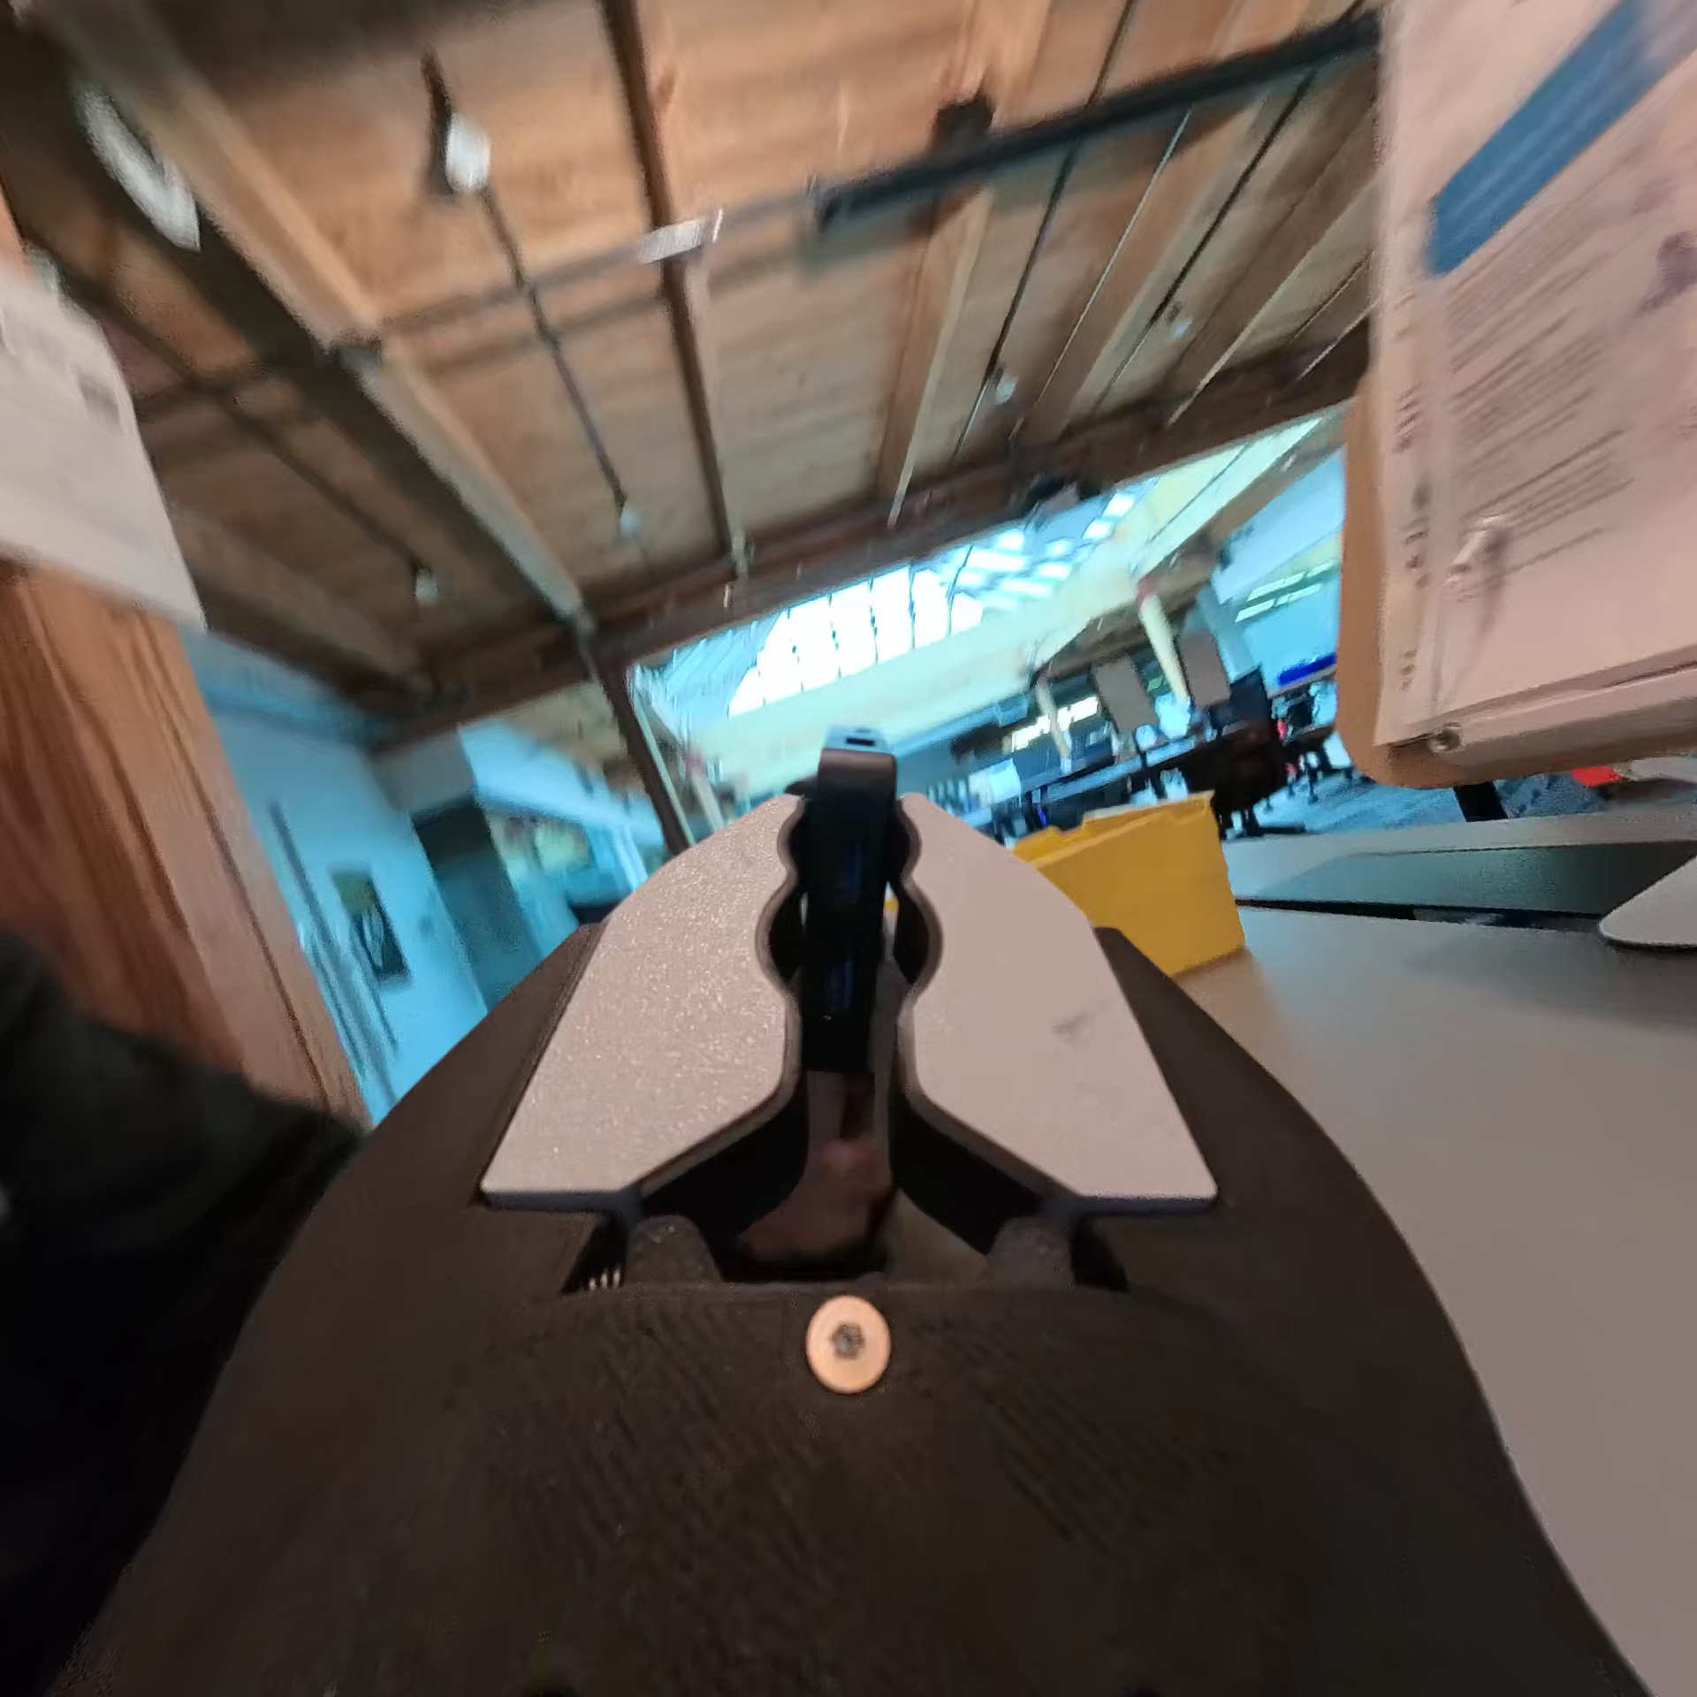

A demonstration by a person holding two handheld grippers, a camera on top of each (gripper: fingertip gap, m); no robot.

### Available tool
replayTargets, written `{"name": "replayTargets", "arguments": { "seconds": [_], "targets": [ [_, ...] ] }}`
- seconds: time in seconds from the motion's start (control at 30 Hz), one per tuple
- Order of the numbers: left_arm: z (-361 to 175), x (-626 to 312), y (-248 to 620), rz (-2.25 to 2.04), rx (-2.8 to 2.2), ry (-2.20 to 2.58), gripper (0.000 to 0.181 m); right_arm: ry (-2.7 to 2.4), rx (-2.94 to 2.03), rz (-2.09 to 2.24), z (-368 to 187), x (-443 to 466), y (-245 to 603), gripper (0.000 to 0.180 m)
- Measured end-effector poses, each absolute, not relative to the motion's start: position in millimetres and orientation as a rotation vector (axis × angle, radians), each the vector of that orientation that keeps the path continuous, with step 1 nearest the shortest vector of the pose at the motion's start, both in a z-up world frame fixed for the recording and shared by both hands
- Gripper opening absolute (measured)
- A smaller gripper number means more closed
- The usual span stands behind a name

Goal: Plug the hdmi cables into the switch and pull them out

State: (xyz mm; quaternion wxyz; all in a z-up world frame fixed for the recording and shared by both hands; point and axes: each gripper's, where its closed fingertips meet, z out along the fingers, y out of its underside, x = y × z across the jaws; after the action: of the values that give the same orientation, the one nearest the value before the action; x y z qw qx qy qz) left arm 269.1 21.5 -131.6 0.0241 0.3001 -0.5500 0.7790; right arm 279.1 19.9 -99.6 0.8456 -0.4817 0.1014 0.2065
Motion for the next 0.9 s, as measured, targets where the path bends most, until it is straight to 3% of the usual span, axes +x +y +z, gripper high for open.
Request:
{"name": "replayTargets", "arguments": {
  "seconds": [0.03, 0.13, 0.23, 0.5, 0.6, 0.67, 0.77, 0.9],
  "targets": [
    [-132.4, 265.2, 26.7, 2.333, 0.919, -1.722, 0.014, 0.141, -1.092, 0.374, -102.2, 272.9, 21.4, 0.025],
    [-136.2, 243.0, 41.4, 2.065, 0.864, -1.86, 0.014, -0.127, -1.306, -0.006, -112.6, 254.1, 25.1, 0.08],
    [-155.3, 220.7, 51.8, 1.815, 0.865, -2.008, 0.014, -0.377, -1.517, -0.204, -138.1, 230.4, 33.4, 0.097],
    [-186.6, 181.8, 37.0, 1.488, 0.72, -1.893, 0.014, -0.684, -1.662, -0.346, -175.7, 194.8, 48.6, 0.101],
    [-190.3, 179.7, 33.9, 1.466, 0.706, -1.882, 0.014, -0.736, -1.663, -0.302, -187.1, 184.6, 48.2, 0.086],
    [-192.3, 183.3, 34.8, 1.478, 0.727, -1.899, 0.014, -0.708, -1.655, -0.301, -190.1, 187.7, 49.4, 0.086],
    [-176.8, 214.7, 38.3, 1.752, 0.822, -1.849, 0.017, -0.524, -1.661, -0.339, -181.4, 212.4, 55.1, 0.085],
    [-145.2, 260.0, 58.4, 2.245, 1.044, -1.773, 0.038, -0.159, -1.488, -0.276, -146.3, 247.3, 49.8, 0.085]
  ]
}}
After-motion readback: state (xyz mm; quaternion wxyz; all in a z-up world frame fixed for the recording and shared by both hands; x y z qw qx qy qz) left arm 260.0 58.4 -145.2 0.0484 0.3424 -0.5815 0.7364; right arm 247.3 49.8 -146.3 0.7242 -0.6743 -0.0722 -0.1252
